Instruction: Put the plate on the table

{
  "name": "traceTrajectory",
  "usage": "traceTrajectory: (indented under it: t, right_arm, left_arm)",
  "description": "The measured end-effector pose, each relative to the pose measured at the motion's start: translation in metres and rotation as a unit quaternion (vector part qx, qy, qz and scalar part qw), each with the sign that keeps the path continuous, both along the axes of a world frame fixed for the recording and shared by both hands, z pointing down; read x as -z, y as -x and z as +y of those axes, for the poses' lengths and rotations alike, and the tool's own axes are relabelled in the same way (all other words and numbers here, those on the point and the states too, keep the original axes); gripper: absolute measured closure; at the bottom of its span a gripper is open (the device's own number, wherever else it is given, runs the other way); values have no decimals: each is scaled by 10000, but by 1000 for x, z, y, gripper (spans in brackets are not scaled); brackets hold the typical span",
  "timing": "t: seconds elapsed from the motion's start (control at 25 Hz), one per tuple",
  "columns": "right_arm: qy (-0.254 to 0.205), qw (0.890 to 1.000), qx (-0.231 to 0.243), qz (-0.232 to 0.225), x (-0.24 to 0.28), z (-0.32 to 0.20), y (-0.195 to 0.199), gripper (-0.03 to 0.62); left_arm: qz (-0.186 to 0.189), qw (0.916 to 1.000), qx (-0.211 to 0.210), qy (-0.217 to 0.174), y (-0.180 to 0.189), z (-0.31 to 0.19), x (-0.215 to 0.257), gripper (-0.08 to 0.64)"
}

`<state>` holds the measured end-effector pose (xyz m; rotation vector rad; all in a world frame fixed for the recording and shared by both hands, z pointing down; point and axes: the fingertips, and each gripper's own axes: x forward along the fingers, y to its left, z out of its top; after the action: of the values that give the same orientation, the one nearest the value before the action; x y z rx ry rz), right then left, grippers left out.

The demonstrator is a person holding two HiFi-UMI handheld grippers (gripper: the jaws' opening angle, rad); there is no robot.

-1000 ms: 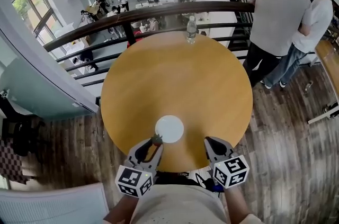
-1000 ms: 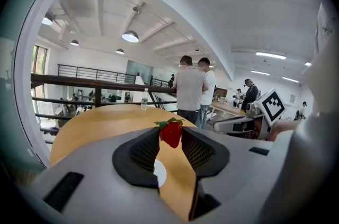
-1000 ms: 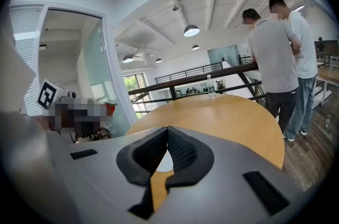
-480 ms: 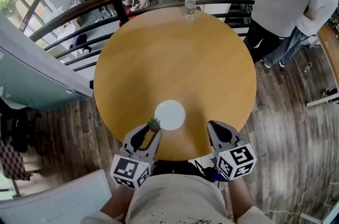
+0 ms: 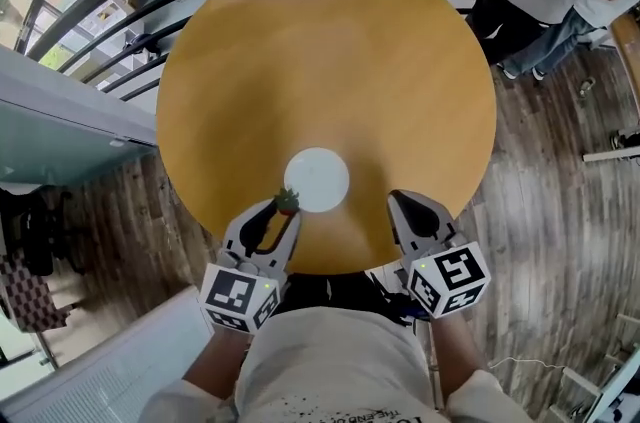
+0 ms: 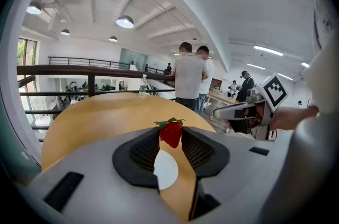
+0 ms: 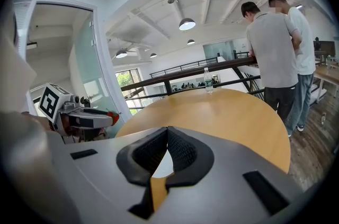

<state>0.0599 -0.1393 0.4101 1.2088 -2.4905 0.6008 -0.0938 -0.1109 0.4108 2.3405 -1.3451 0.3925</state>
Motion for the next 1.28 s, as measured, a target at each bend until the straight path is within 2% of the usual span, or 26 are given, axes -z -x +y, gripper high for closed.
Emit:
traceTrajectory:
  t: [0.72, 1.28]
  right_arm:
    - [331, 9994, 91, -1, -52, -10, -7, 568]
    - [624, 9980, 9, -52, -76, -28, -1, 568]
  left_arm:
    - [-414, 9972, -289, 549, -28, -15, -87, 414]
    - [-747, 9920, -444, 915, -24, -49, -132, 414]
